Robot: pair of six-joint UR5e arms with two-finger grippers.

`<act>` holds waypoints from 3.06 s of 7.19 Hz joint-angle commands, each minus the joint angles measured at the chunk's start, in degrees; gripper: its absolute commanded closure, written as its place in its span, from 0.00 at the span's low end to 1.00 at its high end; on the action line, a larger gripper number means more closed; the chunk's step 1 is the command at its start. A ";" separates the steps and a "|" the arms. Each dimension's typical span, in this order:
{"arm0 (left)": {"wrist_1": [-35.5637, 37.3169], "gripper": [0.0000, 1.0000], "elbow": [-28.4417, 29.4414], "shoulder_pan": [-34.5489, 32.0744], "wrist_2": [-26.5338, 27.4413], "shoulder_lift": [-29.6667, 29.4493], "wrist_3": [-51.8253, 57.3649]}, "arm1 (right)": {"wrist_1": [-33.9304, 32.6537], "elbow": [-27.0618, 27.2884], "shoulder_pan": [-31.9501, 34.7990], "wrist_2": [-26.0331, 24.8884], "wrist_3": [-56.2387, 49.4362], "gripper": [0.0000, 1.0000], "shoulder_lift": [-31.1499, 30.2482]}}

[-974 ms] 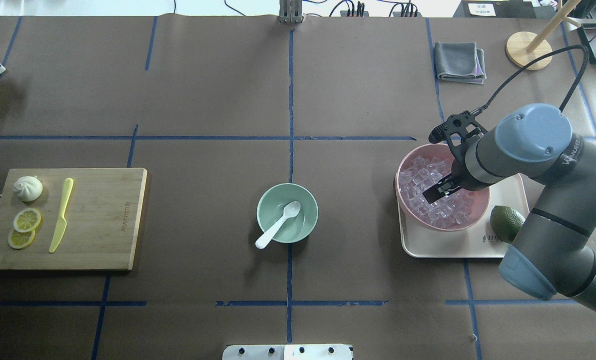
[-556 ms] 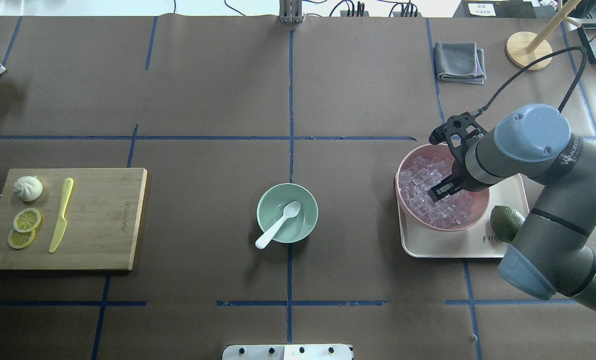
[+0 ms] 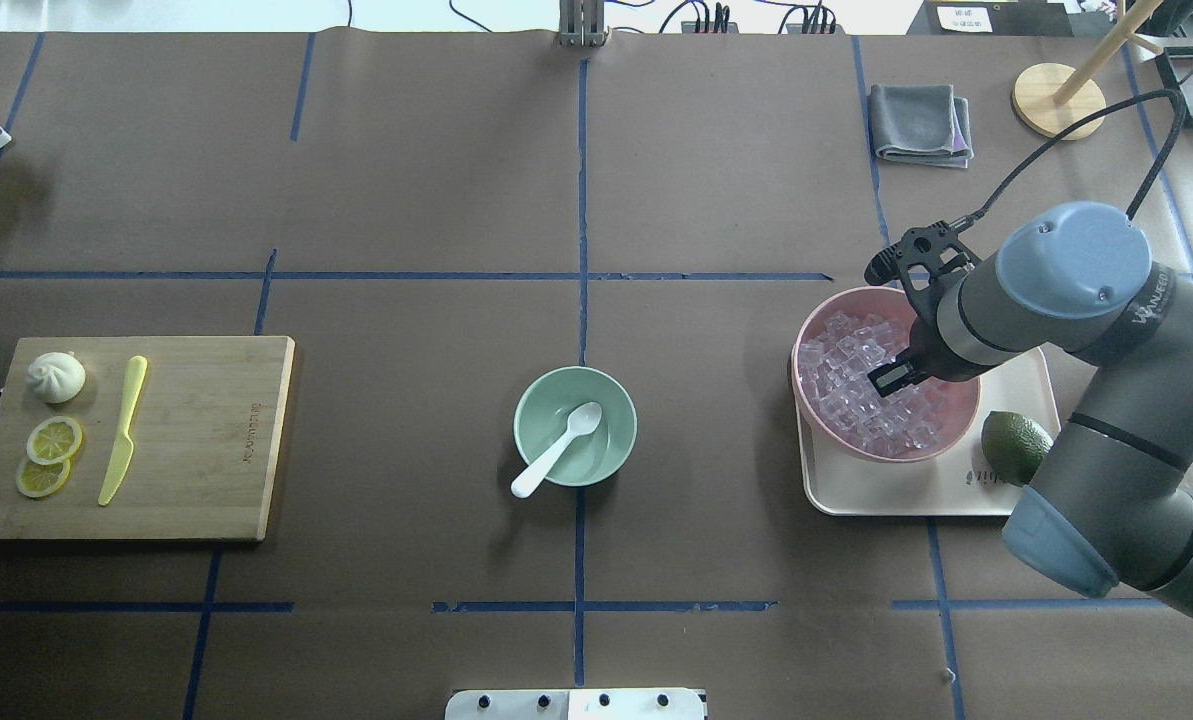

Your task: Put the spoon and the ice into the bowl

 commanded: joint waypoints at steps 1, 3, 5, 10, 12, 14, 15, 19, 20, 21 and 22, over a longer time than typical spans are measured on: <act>0.00 0.00 -0.03 0.00 -0.48 0.03 0.00 | -0.23 1.65 -0.11 0.00 12.32 1.00 1.77; 0.00 0.00 0.06 0.00 -0.48 0.03 0.00 | -6.26 1.49 -1.07 -0.09 35.68 1.00 9.74; 0.00 0.00 0.06 0.00 -1.09 0.03 0.00 | -11.19 1.14 -5.71 -1.31 49.09 1.00 17.05; 0.00 0.00 0.15 0.00 -1.27 -0.06 0.00 | -11.74 -14.56 -18.29 -16.43 64.35 1.00 33.58; 0.00 0.00 0.32 0.00 -1.27 0.03 0.00 | -11.48 -17.48 -18.74 -18.01 64.98 1.00 34.92; 0.00 0.00 0.33 0.00 -1.27 0.03 0.00 | -11.39 -17.85 -18.75 -18.20 64.80 1.00 34.84; 0.00 0.00 0.24 0.00 -1.27 0.03 0.00 | -11.39 -17.85 -18.83 -18.20 64.80 0.99 35.01; 0.00 0.00 0.24 0.00 -1.27 0.03 0.00 | -11.39 -17.93 -18.83 -18.28 62.78 0.01 35.45; 0.00 0.00 0.24 0.00 -1.27 0.03 0.00 | -11.39 -17.93 -18.83 -18.29 62.26 0.01 35.54; 0.09 0.00 0.41 0.00 -1.27 -0.06 0.00 | -11.39 -17.85 -18.75 -18.37 61.56 0.01 35.63; 0.00 0.00 0.67 0.08 -1.27 -0.15 0.00 | -11.39 -17.41 -18.31 -18.37 60.51 0.01 35.80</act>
